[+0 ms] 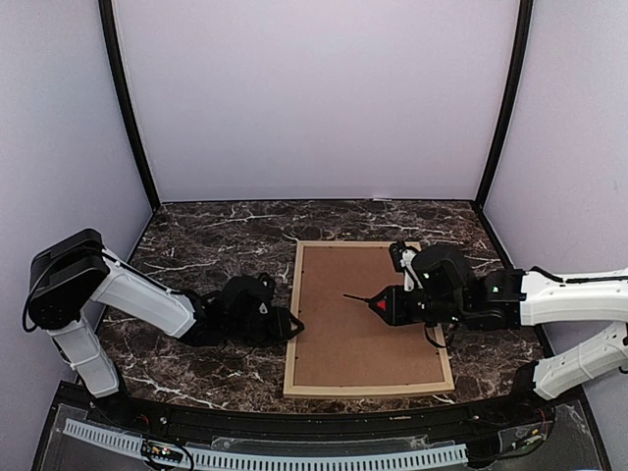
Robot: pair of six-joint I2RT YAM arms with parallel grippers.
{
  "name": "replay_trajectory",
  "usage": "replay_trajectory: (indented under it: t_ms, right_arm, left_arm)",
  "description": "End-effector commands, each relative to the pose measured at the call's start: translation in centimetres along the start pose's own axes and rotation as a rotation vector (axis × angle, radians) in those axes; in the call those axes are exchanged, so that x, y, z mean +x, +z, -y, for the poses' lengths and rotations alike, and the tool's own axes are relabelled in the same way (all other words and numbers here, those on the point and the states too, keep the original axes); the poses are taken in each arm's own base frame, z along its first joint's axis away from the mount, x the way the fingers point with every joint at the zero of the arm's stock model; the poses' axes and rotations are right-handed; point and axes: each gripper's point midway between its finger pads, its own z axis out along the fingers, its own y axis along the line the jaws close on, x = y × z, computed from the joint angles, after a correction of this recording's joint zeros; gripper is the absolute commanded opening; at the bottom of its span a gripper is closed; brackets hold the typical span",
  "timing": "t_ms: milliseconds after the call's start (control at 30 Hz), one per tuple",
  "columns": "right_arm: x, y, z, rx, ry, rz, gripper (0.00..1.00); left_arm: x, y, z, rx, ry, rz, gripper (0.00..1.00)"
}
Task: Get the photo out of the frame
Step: Rotate the photo frame at the center of the board, then hold the photo frame at the center of the board.
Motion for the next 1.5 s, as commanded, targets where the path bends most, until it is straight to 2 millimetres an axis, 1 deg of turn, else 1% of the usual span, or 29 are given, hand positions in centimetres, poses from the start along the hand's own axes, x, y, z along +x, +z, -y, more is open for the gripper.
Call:
replay_trajectory:
  t_ms: [0,67,133,167,200,233,367,533,600,633,667,700,800,867,933,1033,1100,1133,1233,1267,1333,1367,1400,1433,1467]
  right_arm:
    - [-0.6,-0.6,0.2,-0.008,0.026,0.036,0.0]
    - [-0.4,-0.6,0.3,-0.007,0.03,0.033,0.0]
    - [-0.3,-0.6,0.4,-0.007,0.034,0.032,0.0]
    - [-0.3,-0.6,0.4,-0.007,0.035,0.031,0.0]
    - [-0.3,-0.7,0.4,-0.007,0.037,0.03,0.0]
    - [-0.2,-0.8,0.4,-0.007,0.036,0.027,0.0]
    - [-0.3,-1.3,0.7,0.001,0.04,0.033,0.0]
    - [0.0,-1.5,1.1,0.013,0.043,0.028,0.0]
    - [0.2,-1.5,1.2,0.014,0.045,0.021,0.0]
    - [0.3,-1.5,1.3,0.014,0.047,0.019,0.0]
    - [0.4,-1.5,1.3,0.016,0.047,0.016,0.0]
    - [0.4,-1.6,1.4,0.017,0.05,0.016,0.0]
    - [0.4,-1.9,1.6,0.026,0.053,0.013,0.0]
    - [0.4,-2.2,1.7,0.028,0.058,0.015,0.0]
    - [0.4,-2.5,1.8,0.029,0.064,0.013,0.0]
    - [0.7,-2.6,1.8,0.028,0.068,-0.002,0.0]
    - [1.1,-2.6,1.9,0.031,0.072,-0.015,0.0]
    - [1.2,-2.6,1.9,0.029,0.072,-0.021,0.0]
    - [1.6,-2.7,1.9,0.017,0.079,-0.033,0.0]
    - [1.7,-2.8,1.8,0.013,0.08,-0.038,0.0]
    - [2.0,-2.8,1.6,-0.002,0.078,-0.05,0.0]
    - [2.1,-2.8,1.6,-0.006,0.076,-0.057,0.0]
    - [2.2,-2.7,1.4,-0.015,0.074,-0.064,0.0]
    - [2.4,-2.7,1.2,-0.027,0.07,-0.073,0.0]
    - [2.6,-2.6,1.0,-0.039,0.066,-0.079,0.0]
  left_arm:
    - [5.3,-0.1,-3.5,-0.095,0.056,-0.209,0.46]
    - [4.9,0.0,-3.3,-0.095,0.069,-0.198,0.44]
    - [4.8,0.5,-3.4,-0.115,0.087,-0.205,0.41]
    - [4.5,0.8,-2.9,-0.119,0.093,-0.206,0.4]
    - [4.7,1.1,-3.1,-0.127,0.097,-0.216,0.39]
    - [4.5,1.3,-2.6,-0.112,0.098,-0.215,0.39]
    - [4.5,2.1,-2.1,-0.085,0.097,-0.21,0.38]
    - [4.0,3.5,-0.9,-0.06,0.107,-0.211,0.3]
    - [4.0,4.1,-0.2,-0.041,0.105,-0.219,0.29]
    - [4.1,4.4,-0.3,-0.04,0.102,-0.225,0.29]
    - [3.8,4.6,0.2,-0.026,0.099,-0.219,0.29]
    - [3.9,4.8,0.2,-0.025,0.098,-0.22,0.29]
    - [3.4,5.0,1.1,0.001,0.108,-0.205,0.28]
    - [3.1,4.9,1.5,0.017,0.118,-0.193,0.29]
    - [2.7,4.6,2.0,0.036,0.136,-0.176,0.33]
    - [1.8,3.7,2.9,0.053,0.178,-0.144,0.41]
    - [1.2,3.1,3.5,0.055,0.211,-0.123,0.44]
    - [0.9,2.9,3.5,0.045,0.22,-0.115,0.45]
    - [-0.1,1.7,4.5,0.054,0.275,-0.083,0.45]
    - [-0.1,1.4,4.4,0.05,0.285,-0.083,0.45]
    - [-0.7,0.4,5.1,0.067,0.316,-0.068,0.45]
    - [-0.4,0.1,4.9,0.062,0.338,-0.076,0.45]
    - [-0.6,-0.5,5.3,0.072,0.35,-0.071,0.44]
    - [-0.4,-0.7,4.9,0.063,0.372,-0.081,0.44]
    - [-0.5,-1.3,5.3,0.077,0.395,-0.079,0.43]
